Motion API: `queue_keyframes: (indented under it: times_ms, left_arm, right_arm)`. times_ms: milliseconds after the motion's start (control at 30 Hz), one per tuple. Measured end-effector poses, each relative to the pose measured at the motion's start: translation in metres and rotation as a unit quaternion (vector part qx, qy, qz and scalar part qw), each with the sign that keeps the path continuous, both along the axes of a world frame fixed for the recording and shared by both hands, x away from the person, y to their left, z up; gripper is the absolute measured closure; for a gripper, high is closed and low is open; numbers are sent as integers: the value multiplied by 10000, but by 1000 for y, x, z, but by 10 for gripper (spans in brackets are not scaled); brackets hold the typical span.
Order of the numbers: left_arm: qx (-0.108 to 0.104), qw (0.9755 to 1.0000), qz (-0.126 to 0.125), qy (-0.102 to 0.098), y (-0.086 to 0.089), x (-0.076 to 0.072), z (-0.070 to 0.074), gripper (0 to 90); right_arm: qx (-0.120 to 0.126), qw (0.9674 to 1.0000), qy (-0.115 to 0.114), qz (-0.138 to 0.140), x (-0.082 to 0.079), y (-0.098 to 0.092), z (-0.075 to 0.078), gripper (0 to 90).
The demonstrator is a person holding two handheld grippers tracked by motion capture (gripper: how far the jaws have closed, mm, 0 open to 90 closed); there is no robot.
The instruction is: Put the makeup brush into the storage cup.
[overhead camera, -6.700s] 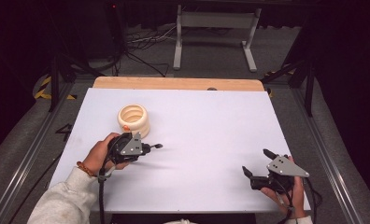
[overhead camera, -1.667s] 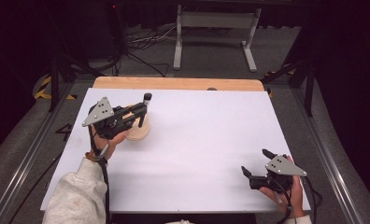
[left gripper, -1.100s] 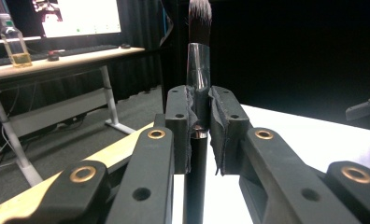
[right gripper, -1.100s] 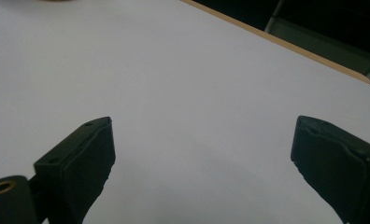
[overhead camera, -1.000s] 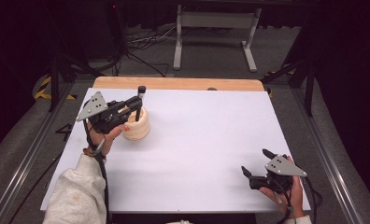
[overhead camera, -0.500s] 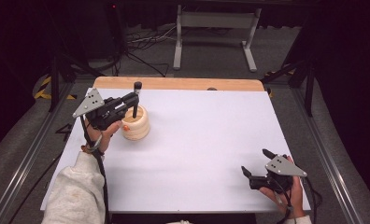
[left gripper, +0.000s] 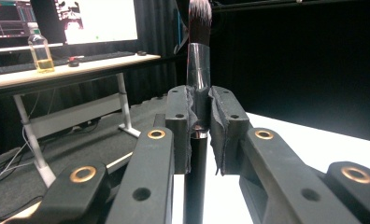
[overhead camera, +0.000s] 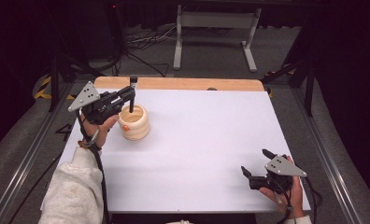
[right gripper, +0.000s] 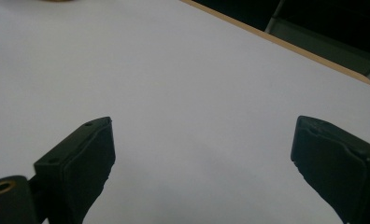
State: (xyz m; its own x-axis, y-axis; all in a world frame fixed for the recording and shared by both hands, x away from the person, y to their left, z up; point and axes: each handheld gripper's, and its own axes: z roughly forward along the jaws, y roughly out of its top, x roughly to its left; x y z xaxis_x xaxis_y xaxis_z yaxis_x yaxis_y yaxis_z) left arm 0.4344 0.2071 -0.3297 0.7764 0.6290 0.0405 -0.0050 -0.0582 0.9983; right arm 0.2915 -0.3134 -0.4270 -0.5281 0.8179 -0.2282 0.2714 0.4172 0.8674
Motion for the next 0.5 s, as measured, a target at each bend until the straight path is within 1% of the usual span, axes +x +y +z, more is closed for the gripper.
queue_keyframes:
  times_ms: [67,200,500]
  left_arm:
    - [-39,10000,14,-6,2,1,1,787]
    - [-39,10000,59,-2,4,2,1,787]
    - [-123,9997,155,117,8,9,-4,787]
  right_arm:
    - [-3,10000,-2,-3,0,0,0,73]
    - [17,10000,-78,5,-1,0,1,74]
    - [0,10000,-66,11,-1,1,1,74]
